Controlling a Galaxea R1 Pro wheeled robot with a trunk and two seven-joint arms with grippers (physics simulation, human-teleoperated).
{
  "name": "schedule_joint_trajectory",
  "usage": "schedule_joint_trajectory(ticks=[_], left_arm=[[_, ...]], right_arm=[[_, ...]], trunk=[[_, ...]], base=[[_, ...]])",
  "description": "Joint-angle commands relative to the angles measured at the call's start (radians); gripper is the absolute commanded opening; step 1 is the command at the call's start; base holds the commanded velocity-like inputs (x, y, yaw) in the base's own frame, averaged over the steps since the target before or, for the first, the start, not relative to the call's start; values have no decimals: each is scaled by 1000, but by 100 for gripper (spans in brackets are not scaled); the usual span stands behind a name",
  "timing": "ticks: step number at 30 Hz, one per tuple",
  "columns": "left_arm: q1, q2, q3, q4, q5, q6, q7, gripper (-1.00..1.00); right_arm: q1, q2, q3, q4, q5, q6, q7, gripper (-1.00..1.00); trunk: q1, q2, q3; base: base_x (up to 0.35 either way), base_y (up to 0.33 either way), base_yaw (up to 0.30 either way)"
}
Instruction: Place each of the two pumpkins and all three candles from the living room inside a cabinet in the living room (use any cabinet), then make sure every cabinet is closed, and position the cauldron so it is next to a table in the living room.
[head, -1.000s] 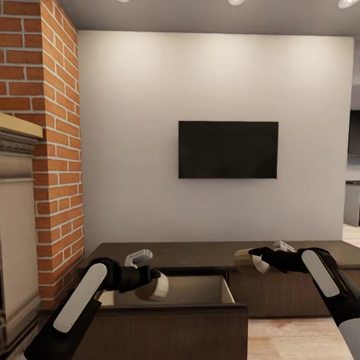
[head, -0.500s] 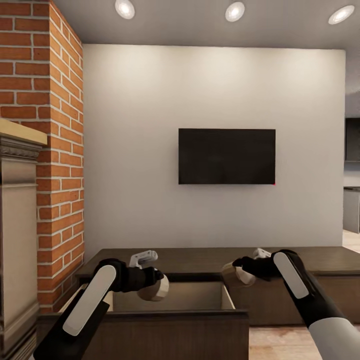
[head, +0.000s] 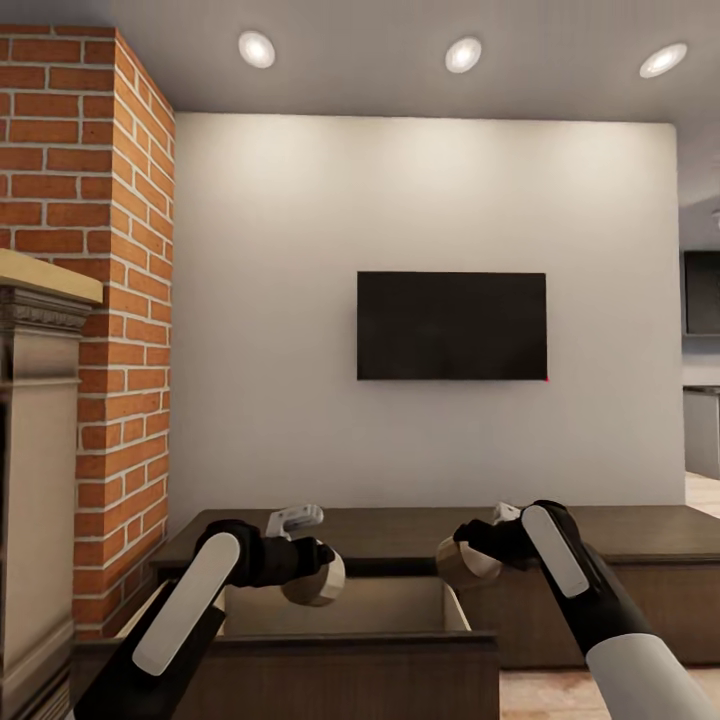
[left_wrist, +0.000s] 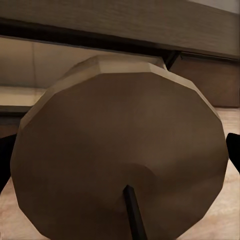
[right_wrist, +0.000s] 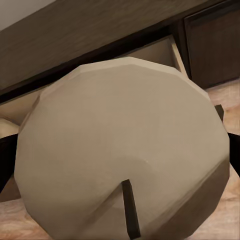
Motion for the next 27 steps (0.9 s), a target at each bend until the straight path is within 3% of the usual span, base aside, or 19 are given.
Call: schedule_joint_trajectory(ticks=[1,8,15,23,27], left_arm=[[-1,0,-2,-1,9,1,10,-100],[-1,0,-8,0,9,1,6,-100],[-1,1,-8,1,9,1,4,-100],[-1,1,-8,1,9,1,3,-100],[-1,0,-8,2,10,2,-1,-100]], right_arm=[[-1,0,3,-1,-10,-1,-11,-100],[-1,6,3,-5,-9,-5,-11,-100],[-1,7,3,-12,-9,-6,-10,-100],[-1,6,3,-12,-10,-7,-10,-100],[-2,6,3,-13,-10,-7,-9,-100]], trunk=[[0,-1,-1],[0,-1,-1],[0,-1,-1],[0,-1,0],[0,-1,1]], base=[[0,0,0],[26,0,0],[276,16,0],[278,164,-24],[181,47,142]])
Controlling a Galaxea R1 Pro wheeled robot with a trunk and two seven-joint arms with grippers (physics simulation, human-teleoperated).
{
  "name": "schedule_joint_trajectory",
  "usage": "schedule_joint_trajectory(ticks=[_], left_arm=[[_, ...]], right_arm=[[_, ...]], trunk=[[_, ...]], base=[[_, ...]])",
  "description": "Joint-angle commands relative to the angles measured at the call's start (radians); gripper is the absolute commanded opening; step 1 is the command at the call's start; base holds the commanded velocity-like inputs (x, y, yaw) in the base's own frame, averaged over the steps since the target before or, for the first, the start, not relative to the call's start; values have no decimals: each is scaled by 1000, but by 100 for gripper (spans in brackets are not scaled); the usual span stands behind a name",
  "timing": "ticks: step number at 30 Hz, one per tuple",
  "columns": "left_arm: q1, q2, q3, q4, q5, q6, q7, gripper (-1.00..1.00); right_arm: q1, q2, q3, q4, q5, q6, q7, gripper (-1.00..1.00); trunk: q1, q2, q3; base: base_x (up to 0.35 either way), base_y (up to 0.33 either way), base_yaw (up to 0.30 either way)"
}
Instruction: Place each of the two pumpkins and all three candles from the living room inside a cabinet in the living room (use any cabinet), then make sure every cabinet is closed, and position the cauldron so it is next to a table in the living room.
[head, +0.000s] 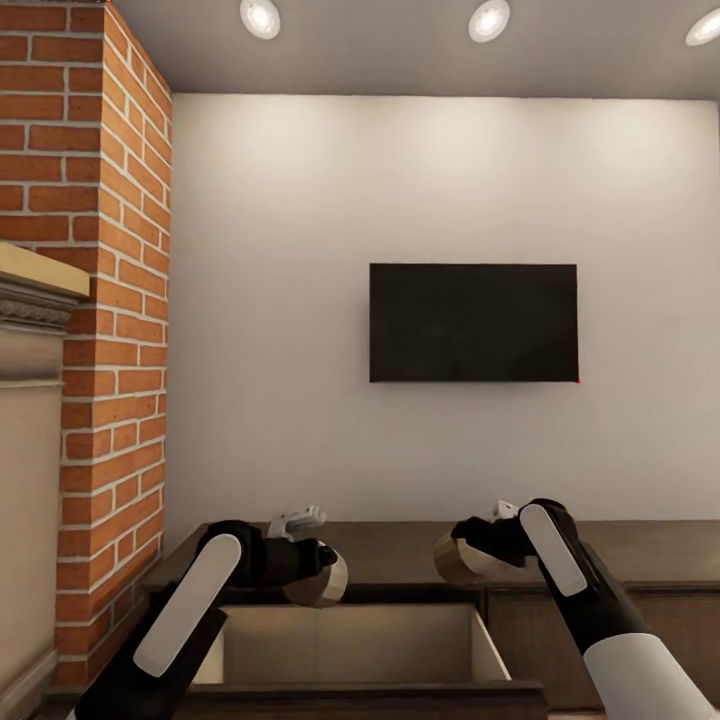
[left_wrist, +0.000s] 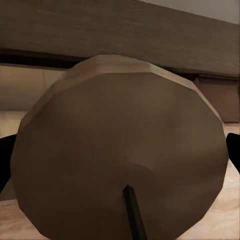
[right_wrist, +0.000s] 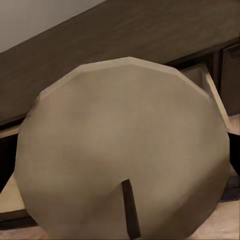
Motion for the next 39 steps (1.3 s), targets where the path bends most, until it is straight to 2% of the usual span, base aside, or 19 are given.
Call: schedule_joint_trajectory(ticks=[1,7,39], left_arm=[[-1,0,-1,-1,9,0,10,-100],[-1,0,1,0,10,0,9,-100],[-1,0,0,7,11,0,9,-100]], right_arm=[[-1,-1,2,-1,-10,1,-10,-100],[-2,-1,2,-1,-10,1,-7,-100],[-2,-1,4,-1,-16,2,3,-100]], trunk=[[0,-1,-1],[-3,1,18],[-125,225,119]], base=[[62,14,108],[15,3,26],[0,0,0]])
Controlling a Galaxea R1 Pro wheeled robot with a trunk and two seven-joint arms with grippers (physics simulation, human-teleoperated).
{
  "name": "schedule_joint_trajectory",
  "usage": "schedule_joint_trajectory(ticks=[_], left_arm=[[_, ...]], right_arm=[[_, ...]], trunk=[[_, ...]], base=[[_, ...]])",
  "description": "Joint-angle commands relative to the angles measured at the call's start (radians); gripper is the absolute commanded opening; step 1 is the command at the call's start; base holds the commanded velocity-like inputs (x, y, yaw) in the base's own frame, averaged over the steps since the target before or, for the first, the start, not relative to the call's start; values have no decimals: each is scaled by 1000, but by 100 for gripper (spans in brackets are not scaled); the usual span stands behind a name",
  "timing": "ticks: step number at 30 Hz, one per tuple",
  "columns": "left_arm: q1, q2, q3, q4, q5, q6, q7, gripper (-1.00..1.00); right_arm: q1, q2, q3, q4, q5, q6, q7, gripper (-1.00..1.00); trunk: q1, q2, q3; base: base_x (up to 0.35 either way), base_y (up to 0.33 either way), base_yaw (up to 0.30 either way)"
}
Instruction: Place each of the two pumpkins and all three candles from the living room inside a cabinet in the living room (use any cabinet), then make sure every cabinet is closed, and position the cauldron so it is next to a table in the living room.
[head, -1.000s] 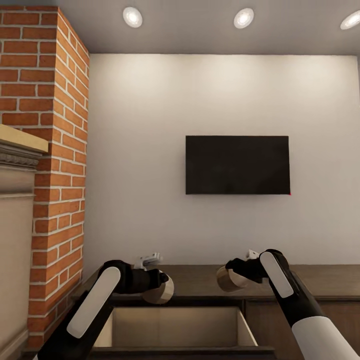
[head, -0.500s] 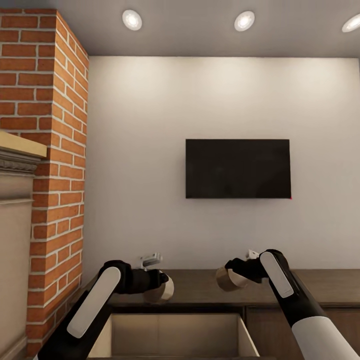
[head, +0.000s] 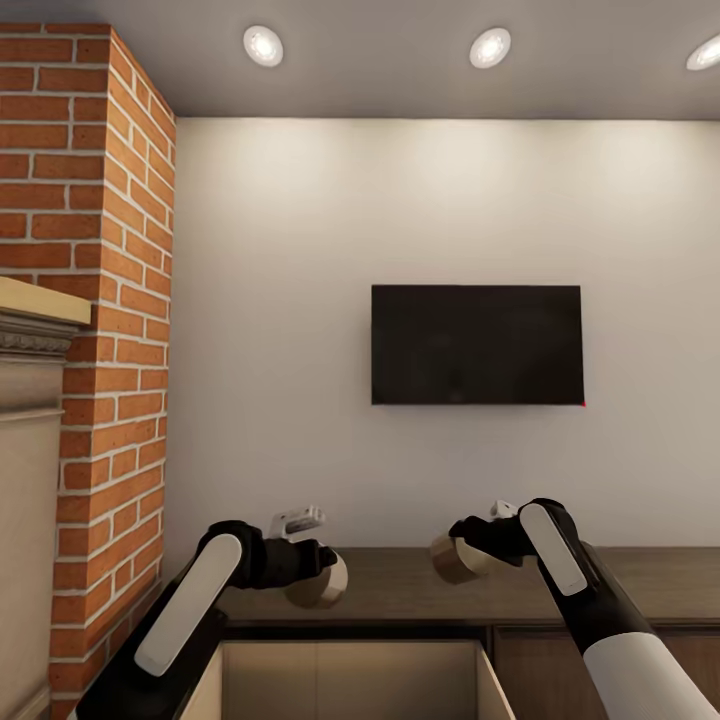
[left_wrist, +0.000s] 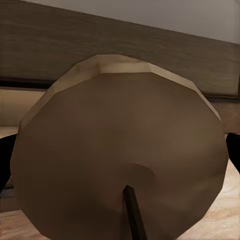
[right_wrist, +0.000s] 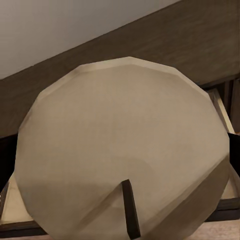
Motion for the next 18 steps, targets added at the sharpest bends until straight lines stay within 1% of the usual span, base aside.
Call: schedule_joint_trajectory(ticks=[1,8,12,15,18], left_arm=[[-1,1,-1,1,9,1,11,-100],[-2,1,0,8,18,2,16,-100],[-2,1,0,15,18,2,18,-100],[-6,0,3,44,18,2,18,-100],[-11,-1,4,71,18,2,18,-100]], right_arm=[[-1,-1,3,-1,-11,1,-10,-100],[-1,-1,2,5,-8,8,-18,-100],[-2,0,6,28,-8,14,-23,-100],[-5,8,34,105,-8,20,-25,-100],[-7,14,46,202,-6,19,-26,-100]], trunk=[[-4,6,2],[-31,55,24],[-46,83,36],[-58,104,46],[-69,125,55]], base=[[0,0,0],[0,0,0],[0,0,0],[0,0,0],[0,0,0]])
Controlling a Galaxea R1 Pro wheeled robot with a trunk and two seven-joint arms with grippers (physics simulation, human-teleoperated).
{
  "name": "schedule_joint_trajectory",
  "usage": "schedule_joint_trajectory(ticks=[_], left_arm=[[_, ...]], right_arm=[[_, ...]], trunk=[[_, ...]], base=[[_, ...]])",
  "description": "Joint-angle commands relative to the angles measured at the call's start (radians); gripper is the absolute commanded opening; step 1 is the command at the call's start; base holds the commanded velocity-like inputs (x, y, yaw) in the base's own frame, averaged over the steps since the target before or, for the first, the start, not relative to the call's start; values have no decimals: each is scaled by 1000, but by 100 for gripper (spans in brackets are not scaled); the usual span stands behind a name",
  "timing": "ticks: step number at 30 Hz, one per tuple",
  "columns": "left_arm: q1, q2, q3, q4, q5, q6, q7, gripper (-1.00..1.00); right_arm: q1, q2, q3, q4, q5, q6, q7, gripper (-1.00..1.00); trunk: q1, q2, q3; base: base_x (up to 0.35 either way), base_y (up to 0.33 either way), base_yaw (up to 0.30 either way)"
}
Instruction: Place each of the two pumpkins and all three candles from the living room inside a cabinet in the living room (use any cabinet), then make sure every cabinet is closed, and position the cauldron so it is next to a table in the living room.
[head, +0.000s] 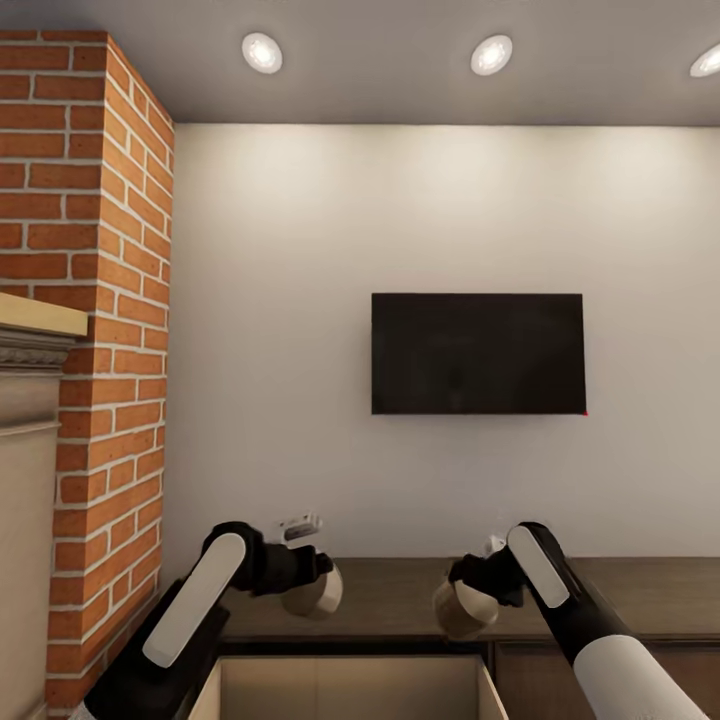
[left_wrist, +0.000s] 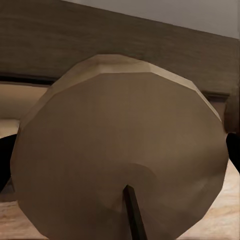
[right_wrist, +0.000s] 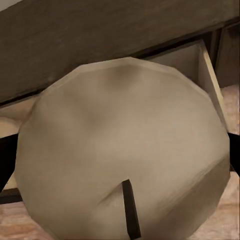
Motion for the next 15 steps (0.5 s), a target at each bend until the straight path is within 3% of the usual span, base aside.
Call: schedule_joint_trajectory(ticks=[1,7,15], left_arm=[[-5,0,-1,12,10,1,11,-100],[-31,-27,0,133,12,1,11,-100],[-38,-30,3,173,35,2,1,-100]], right_arm=[[-4,0,6,39,-13,-4,-11,-100],[-8,7,9,83,-7,-4,-37,-100],[-8,34,31,86,-5,-8,-56,-100]], trunk=[[-4,6,2],[-23,41,18],[-23,41,18]], base=[[0,0,0],[0,0,0],[0,0,0]])
